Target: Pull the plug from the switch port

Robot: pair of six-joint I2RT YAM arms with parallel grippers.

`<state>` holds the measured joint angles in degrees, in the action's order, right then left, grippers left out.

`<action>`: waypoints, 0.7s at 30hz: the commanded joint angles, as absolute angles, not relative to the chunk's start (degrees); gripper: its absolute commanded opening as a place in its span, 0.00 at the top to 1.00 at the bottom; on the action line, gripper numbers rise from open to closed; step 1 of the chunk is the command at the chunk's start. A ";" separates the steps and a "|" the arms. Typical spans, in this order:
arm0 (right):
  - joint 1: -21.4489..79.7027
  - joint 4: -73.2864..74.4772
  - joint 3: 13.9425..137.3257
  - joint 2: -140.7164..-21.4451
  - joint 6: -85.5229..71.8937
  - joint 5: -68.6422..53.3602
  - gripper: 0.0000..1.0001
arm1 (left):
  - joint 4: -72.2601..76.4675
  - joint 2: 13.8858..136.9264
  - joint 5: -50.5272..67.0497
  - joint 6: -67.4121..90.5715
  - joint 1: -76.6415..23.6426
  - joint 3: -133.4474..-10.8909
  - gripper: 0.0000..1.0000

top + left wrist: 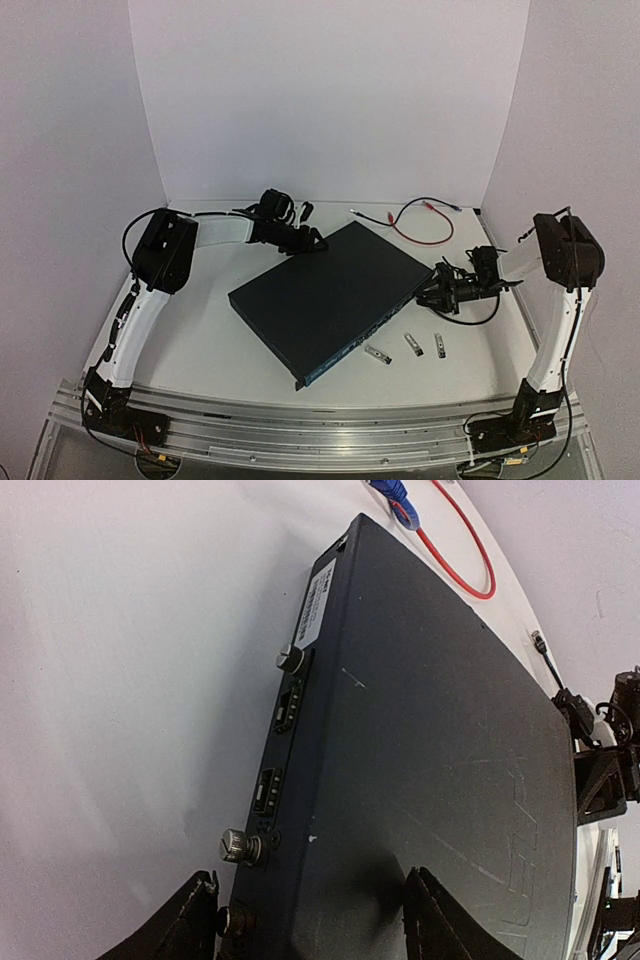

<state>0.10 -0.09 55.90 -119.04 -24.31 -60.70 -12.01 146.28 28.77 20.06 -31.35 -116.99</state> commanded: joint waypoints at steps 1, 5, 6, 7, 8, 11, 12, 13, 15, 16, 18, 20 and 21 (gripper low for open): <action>1.58 0.44 57.48 -121.11 -25.45 -57.51 0.67 | -23.99 150.51 24.00 19.16 -31.10 -114.86 0.38; 1.61 0.45 57.97 -121.69 -25.94 -57.42 0.71 | -24.03 150.54 23.99 19.25 -31.10 -114.89 0.38; 1.59 0.44 58.09 -121.86 -26.05 -57.40 0.72 | -24.06 150.55 23.99 19.25 -31.11 -114.91 0.38; 1.61 0.44 58.23 -122.01 -26.13 -57.49 0.72 | -24.07 150.54 23.99 19.28 -31.12 -114.93 0.38; 1.66 0.46 58.40 -122.15 -26.19 -57.57 0.72 | -24.08 150.55 23.91 19.33 -31.11 -114.95 0.38; 1.76 0.46 58.71 -122.34 -26.35 -57.66 0.72 | -24.17 150.49 23.99 19.34 -31.11 -114.87 0.38; 1.81 0.45 58.82 -122.39 -26.37 -57.76 0.73 | -24.17 150.53 23.98 19.37 -31.11 -114.90 0.38; 1.88 0.44 58.93 -122.42 -26.46 -57.87 0.73 | -24.21 150.57 24.04 19.41 -31.11 -114.92 0.38; 1.96 0.47 59.15 -122.43 -26.70 -57.94 0.73 | -24.26 150.58 24.08 19.42 -31.11 -115.01 0.38; 2.03 0.52 59.28 -122.43 -26.83 -57.99 0.74 | -24.27 150.59 24.08 19.42 -31.11 -115.08 0.38; 2.23 0.49 59.51 -122.43 -27.09 -58.04 0.77 | -24.33 150.56 24.14 19.46 -31.11 -115.07 0.38; 2.42 0.48 59.69 -122.50 -27.24 -58.29 0.80 | -24.32 150.55 24.15 19.51 -31.12 -115.06 0.38; 2.50 0.49 59.77 -122.54 -27.37 -58.42 0.82 | -24.37 150.56 24.18 19.51 -31.11 -115.08 0.38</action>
